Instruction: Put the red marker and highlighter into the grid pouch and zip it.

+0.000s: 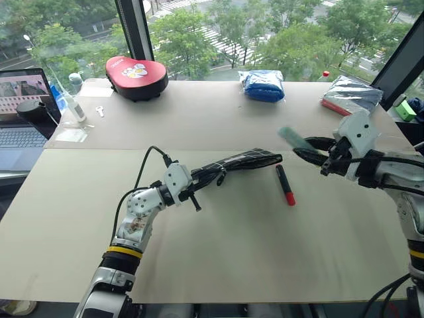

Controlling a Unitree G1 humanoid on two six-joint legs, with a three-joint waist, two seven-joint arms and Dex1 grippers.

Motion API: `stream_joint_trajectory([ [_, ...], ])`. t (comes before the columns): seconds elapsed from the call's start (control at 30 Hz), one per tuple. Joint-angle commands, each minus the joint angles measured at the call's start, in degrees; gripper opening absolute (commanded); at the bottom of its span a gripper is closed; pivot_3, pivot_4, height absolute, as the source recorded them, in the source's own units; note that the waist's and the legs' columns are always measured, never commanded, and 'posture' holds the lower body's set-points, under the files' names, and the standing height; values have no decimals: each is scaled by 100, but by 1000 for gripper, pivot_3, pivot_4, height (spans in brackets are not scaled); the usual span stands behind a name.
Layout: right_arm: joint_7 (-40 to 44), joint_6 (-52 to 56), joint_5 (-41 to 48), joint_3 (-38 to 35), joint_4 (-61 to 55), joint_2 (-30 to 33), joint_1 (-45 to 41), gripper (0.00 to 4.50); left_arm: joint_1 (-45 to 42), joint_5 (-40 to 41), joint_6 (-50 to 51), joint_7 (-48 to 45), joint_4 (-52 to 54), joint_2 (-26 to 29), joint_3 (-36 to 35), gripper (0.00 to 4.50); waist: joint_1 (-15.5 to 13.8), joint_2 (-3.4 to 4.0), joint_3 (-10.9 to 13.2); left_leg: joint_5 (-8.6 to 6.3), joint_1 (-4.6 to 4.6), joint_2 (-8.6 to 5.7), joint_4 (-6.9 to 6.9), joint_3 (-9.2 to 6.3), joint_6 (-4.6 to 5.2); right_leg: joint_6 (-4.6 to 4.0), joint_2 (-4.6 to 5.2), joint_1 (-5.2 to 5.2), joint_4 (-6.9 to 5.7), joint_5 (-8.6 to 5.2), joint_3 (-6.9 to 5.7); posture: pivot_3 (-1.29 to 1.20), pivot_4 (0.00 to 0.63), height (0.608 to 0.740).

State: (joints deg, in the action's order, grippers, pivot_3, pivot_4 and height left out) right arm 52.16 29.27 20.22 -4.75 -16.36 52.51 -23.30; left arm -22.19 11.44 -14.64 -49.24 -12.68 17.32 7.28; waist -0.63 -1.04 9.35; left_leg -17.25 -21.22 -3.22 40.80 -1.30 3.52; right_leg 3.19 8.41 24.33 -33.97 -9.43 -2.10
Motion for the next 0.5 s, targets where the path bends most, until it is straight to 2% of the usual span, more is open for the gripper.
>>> stream_joint_trajectory([
  [0.03, 335, -415, -264, 171, -22, 240, -19, 1034, 34, 73, -92, 8, 140, -18, -53, 0, -1, 0, 0, 0, -1, 0, 0, 1, 0, 0, 0, 1, 0, 0, 1, 0, 150, 740],
  [0.5, 503, -894, -1062, 1002, 395, 33, -173, 1034, 144, -30, -162, 75, 211, -56, 32, 0, -5, -1, 1, 2, -5, 1, 0, 0, -6, -1, 1, 8, 2, 0, 2, 0, 150, 740],
])
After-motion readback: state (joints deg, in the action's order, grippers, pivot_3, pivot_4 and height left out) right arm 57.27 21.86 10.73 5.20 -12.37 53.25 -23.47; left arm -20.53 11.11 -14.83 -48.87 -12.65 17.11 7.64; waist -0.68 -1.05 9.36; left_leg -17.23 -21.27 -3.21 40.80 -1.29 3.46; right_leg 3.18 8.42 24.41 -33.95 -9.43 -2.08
